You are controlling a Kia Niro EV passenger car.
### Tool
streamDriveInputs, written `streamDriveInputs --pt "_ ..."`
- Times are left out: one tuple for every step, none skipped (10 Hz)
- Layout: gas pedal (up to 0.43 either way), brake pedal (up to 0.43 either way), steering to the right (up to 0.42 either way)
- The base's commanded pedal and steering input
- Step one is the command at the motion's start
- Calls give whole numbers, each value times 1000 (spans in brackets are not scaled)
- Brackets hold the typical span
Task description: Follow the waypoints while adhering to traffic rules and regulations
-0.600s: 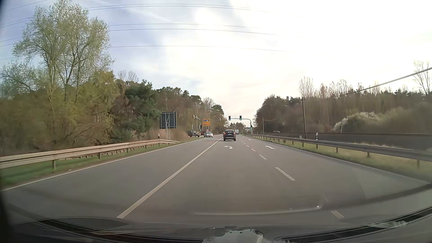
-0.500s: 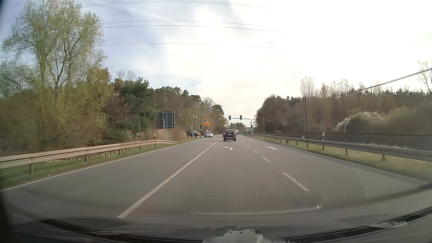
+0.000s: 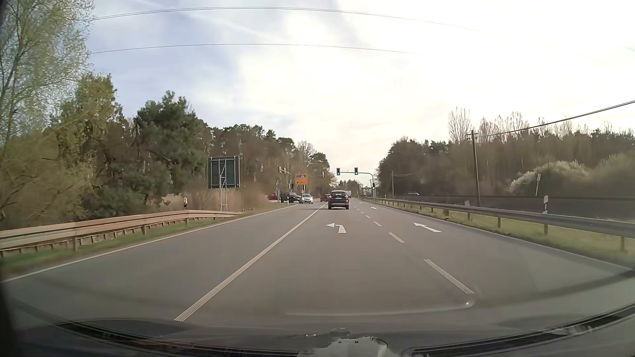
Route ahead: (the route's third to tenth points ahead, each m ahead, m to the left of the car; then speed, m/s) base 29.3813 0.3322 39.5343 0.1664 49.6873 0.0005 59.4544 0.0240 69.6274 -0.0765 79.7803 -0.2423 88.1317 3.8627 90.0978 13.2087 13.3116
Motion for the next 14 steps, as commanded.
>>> streamDriveInputs --pt "0 220 -2" --pt "0 220 -2" --pt "0 220 -2" --pt "0 220 -2" --pt "0 220 -2" --pt "0 226 -2" --pt "0 220 -2" --pt "0 226 -2" --pt "0 226 -2" --pt "0 226 -2" --pt "0 226 -1" --pt "0 226 -1" --pt "0 226 -1" --pt "0 226 -2"
